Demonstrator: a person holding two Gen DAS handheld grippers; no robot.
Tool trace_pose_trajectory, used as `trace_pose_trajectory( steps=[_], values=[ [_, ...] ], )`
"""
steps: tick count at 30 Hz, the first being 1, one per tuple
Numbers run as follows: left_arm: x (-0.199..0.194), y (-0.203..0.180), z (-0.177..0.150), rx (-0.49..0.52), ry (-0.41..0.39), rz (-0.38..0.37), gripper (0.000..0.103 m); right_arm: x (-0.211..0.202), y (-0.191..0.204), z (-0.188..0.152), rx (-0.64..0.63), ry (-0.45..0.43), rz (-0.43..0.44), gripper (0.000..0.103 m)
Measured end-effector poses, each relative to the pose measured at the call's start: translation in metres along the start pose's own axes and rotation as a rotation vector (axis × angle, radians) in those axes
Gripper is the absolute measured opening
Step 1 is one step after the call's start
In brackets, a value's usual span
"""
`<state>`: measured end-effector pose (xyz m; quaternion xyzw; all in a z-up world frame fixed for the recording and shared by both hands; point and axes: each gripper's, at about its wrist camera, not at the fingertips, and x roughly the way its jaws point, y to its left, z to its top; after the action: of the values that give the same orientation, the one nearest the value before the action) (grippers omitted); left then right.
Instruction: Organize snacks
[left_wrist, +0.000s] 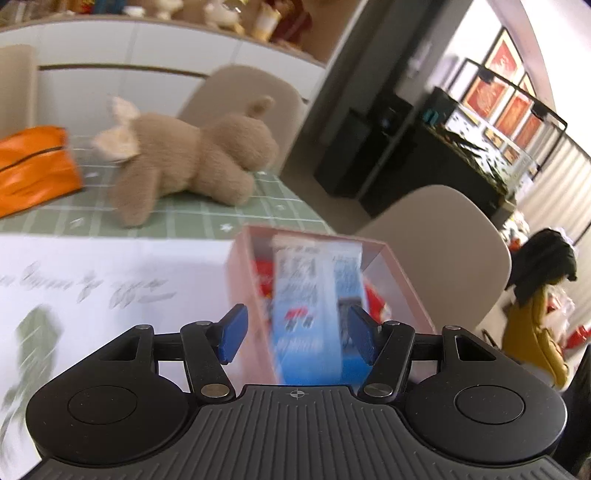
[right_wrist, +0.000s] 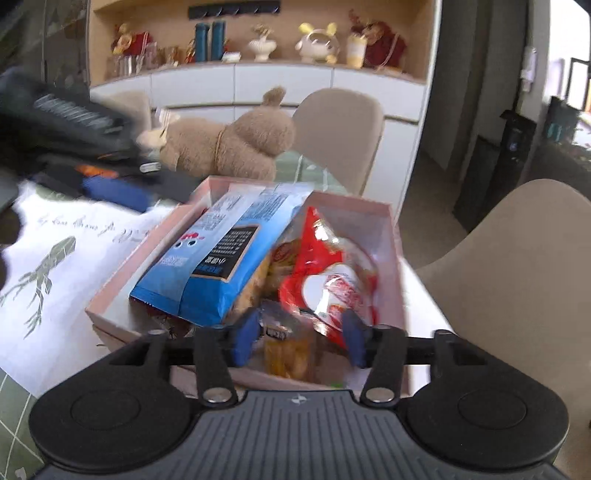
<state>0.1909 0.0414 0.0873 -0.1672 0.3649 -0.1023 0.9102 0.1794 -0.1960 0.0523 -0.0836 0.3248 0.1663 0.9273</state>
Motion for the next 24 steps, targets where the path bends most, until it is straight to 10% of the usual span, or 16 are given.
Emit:
trace_pose_trajectory(
  steps=[12,24],
  values=[
    [-0.079,0.006,-0.17,0.095,0.023,0.283,0.065,-0.065,0.051,-0.072,0.008,0.108,0.148,0.076],
    [-0.07,-0.012,-0.196,0.231,-0.085,0.343,0.075,-0.068,0.078,-0.115,0.133,0.074,-0.042,0.103]
  ],
)
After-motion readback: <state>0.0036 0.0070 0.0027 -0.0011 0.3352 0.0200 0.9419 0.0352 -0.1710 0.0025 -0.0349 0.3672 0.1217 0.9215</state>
